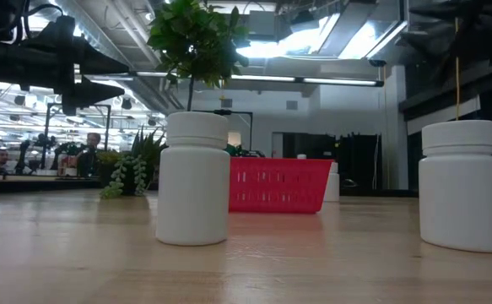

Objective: Pick and place pill bottles into a basket
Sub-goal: Put the white pill bottle into the red bin

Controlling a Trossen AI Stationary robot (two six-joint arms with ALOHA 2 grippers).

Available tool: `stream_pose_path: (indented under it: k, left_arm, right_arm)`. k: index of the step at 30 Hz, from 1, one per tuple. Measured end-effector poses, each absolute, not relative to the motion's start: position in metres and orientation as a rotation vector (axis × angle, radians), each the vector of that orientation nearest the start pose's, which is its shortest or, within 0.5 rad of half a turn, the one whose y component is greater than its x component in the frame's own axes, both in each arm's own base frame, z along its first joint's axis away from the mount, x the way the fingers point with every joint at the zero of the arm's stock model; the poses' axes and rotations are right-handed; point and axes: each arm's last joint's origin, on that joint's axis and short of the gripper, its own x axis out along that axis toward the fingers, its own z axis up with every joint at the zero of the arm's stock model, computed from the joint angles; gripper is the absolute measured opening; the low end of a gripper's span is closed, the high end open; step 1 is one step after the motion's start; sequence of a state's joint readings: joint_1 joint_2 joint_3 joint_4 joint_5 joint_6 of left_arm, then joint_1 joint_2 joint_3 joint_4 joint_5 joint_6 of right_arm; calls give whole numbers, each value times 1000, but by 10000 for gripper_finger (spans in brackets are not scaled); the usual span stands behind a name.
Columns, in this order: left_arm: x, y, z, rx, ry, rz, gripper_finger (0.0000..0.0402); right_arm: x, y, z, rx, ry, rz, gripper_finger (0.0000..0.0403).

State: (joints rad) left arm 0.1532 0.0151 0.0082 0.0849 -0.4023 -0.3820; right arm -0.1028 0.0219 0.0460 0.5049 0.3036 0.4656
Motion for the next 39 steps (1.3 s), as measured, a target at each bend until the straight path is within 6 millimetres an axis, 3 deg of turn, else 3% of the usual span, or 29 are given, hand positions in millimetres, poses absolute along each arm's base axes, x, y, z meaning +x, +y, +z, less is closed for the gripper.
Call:
stream_pose_path:
  k: [3,8,12,15,19,25,31,39]
  left_arm:
    - [93,26,173,-381,-184,533,281]
    - [93,26,173,-380,-182,533,281]
    - [93,26,173,-379,-176,532,281]
    - [93,26,172,-379,-175,532,281]
    - [93,26,172,-378,-167,533,281]
    - [93,26,171,-377,-162,532,281]
    - [95,23,170,-369,-127,418,281]
    - [97,14,167,-357,-27,122,281]
  right_arm:
    - [80,-14,248,461,-488,-206,205]
    - [89,-10,305,473,-70,-153,205]
    - [115,-6,337,525,374,-121,205]
    - [141,0,346,539,693,-48,205]
    - [180,9,337,579,993,14,205]
    - [226,18,303,759,1211,-142,205]
    - [242,28,276,765,1356,-329,205]
    - [245,31,270,843,1383,-399,225]
